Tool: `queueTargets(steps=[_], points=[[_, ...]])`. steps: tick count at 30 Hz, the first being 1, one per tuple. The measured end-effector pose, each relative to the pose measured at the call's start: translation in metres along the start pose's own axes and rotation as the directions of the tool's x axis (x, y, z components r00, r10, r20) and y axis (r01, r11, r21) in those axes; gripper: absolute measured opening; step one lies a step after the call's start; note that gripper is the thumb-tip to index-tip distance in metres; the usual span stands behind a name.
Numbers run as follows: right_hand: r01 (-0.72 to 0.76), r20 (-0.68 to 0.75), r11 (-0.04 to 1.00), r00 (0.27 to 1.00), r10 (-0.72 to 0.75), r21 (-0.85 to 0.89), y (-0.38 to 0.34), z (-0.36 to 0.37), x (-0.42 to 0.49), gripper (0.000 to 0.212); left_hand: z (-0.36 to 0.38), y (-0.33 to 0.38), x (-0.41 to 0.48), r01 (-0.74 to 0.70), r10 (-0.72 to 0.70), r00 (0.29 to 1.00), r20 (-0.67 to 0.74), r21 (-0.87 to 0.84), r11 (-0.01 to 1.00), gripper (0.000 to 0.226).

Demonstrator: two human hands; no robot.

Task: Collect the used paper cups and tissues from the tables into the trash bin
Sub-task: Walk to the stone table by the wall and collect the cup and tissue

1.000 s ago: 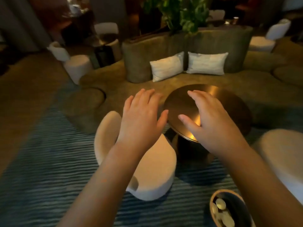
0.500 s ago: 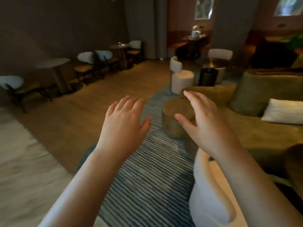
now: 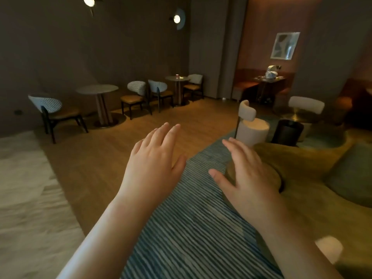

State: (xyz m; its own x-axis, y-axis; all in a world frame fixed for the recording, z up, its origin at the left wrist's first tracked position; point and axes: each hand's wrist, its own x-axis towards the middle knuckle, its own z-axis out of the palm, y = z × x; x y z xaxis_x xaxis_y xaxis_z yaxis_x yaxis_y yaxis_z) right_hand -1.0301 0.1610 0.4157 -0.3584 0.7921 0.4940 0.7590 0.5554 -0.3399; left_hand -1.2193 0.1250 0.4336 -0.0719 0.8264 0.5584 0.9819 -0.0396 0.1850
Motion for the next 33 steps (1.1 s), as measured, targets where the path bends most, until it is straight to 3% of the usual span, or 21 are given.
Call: queueTargets(steps=[10,18,21,27,33], points=[[0.022,-0.005,0.995,1.000,-0.021,0.095,0.066,0.101,0.231,0.079,0.118,-0.093,0.206,0.047,-0.055,0.997,0.056,0.128,0.991,0.065],[0.095,0.070,0.981,0.992,-0.109,0.172,0.060,0.192,0.404,0.058,0.164,-0.202,0.320,0.134,-0.147,0.984,0.099,0.122,0.983,0.063],[0.094,0.066,0.979,0.992,-0.108,0.183,0.050,0.237,0.462,0.059,0.184,-0.258,0.362,0.165,-0.178,0.979,0.096,0.133,0.977,0.061],[-0.036,0.154,0.994,0.988,0.019,0.103,0.051,0.311,0.585,0.077,0.220,-0.376,0.462,0.263,-0.270,0.958,0.094,0.083,0.961,0.061],[-0.110,0.130,0.991,0.987,0.100,0.075,0.058,0.368,0.691,0.070,0.278,-0.451,0.574,0.224,-0.238,0.959,0.153,0.101,0.969,0.063]])
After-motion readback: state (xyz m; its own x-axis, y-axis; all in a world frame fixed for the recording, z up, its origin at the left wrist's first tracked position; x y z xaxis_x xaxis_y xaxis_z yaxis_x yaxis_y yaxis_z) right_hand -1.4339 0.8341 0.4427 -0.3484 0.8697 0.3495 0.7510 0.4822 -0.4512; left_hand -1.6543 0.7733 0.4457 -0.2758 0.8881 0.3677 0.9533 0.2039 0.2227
